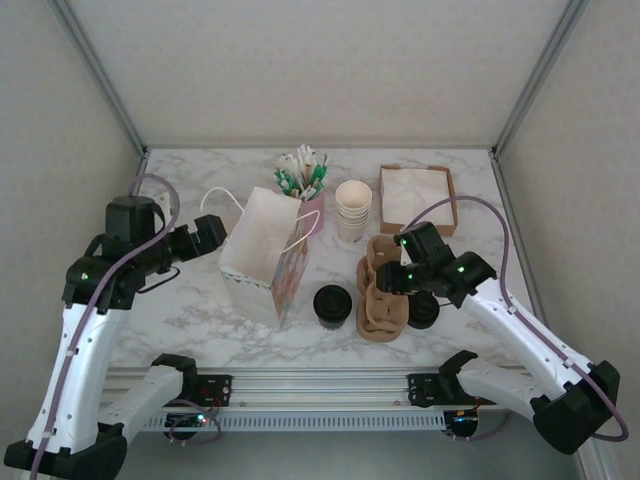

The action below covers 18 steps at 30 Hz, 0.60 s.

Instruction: Pack the takeout coffee

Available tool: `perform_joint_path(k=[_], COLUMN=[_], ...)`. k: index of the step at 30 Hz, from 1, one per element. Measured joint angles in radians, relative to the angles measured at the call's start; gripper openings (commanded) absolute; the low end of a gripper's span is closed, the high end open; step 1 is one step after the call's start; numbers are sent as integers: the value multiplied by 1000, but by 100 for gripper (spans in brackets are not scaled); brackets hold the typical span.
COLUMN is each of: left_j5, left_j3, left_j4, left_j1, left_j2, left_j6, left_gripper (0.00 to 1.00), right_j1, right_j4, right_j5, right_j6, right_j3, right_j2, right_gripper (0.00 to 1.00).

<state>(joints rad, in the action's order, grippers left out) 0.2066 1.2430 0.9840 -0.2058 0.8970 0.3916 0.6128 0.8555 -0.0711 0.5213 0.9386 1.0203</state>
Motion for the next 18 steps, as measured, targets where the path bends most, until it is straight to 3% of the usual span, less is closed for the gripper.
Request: perform_joint_path(k=[6, 13, 16, 18], left_j5=[26, 24, 19, 16], left_j3=[-44, -67, -76, -82], left_j4=[9, 8, 8, 7], left_j1=[-57, -119, -151, -170], left_j2=[21, 62, 60, 58], left_j6=[-8, 7, 22, 39], left_gripper=[80, 42, 39, 26], right_j1=[0, 0, 0, 0], right_j4=[42, 104, 126, 138], right_j5=[-1, 11, 25, 30], right_j6=[0, -3, -9, -13], right_j3=[45, 121, 160, 181], right_j2=[-10, -6, 9, 21], right_gripper=[39, 40, 40, 40])
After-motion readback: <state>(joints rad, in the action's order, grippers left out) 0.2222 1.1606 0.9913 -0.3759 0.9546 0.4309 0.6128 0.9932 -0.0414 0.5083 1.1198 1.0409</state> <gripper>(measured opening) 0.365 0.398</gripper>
